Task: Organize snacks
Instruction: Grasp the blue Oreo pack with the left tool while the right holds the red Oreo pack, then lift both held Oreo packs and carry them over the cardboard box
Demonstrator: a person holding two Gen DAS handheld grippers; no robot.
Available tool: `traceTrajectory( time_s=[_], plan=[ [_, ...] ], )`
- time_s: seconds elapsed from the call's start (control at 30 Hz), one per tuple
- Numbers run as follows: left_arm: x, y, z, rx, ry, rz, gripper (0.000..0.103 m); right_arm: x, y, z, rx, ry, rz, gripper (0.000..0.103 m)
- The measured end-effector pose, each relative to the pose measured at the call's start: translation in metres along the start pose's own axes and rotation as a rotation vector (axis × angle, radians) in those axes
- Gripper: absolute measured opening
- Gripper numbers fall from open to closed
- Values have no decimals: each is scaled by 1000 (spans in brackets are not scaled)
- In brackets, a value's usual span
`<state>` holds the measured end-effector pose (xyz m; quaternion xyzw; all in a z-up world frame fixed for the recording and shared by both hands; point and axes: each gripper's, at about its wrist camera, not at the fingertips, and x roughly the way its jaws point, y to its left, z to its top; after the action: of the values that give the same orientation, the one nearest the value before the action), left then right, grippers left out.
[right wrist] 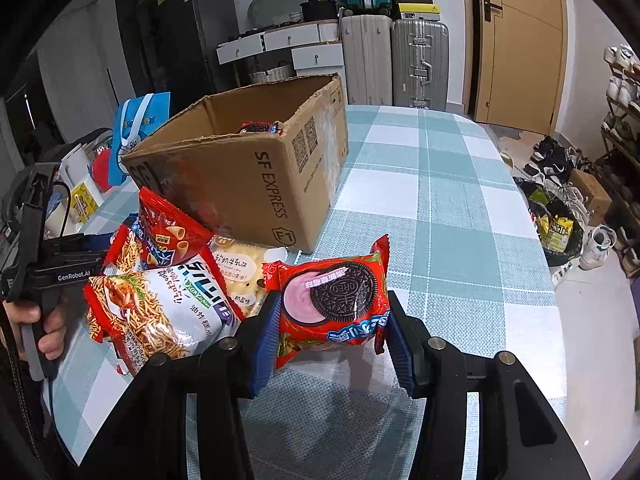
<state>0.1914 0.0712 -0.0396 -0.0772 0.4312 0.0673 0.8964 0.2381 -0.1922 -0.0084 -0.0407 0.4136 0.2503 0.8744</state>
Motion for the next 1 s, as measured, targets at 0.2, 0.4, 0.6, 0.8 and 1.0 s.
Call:
traceTrajectory(
  time_s=[0.2, 0.4, 0.6, 0.8, 1.0],
  plan=[
    [-11, 3, 2, 1, -43, -24, 41, -3, -4, 0, 12, -12, 7, 50],
    [-27, 4, 6, -7, -83, -38, 41, -8, -6, 2, 24, -30, 9, 50],
    [-61, 2, 10, -21, -166, -63, 41, -19, -7, 4, 33, -67, 20, 50],
    [-91, -3, 15, -14, -239, -86, 41, -31, -1, 7, 27, -103, 30, 50],
    [-111, -14, 20, 13, -272, -116, 42, -48, 18, 15, -25, -146, 14, 50]
  ],
)
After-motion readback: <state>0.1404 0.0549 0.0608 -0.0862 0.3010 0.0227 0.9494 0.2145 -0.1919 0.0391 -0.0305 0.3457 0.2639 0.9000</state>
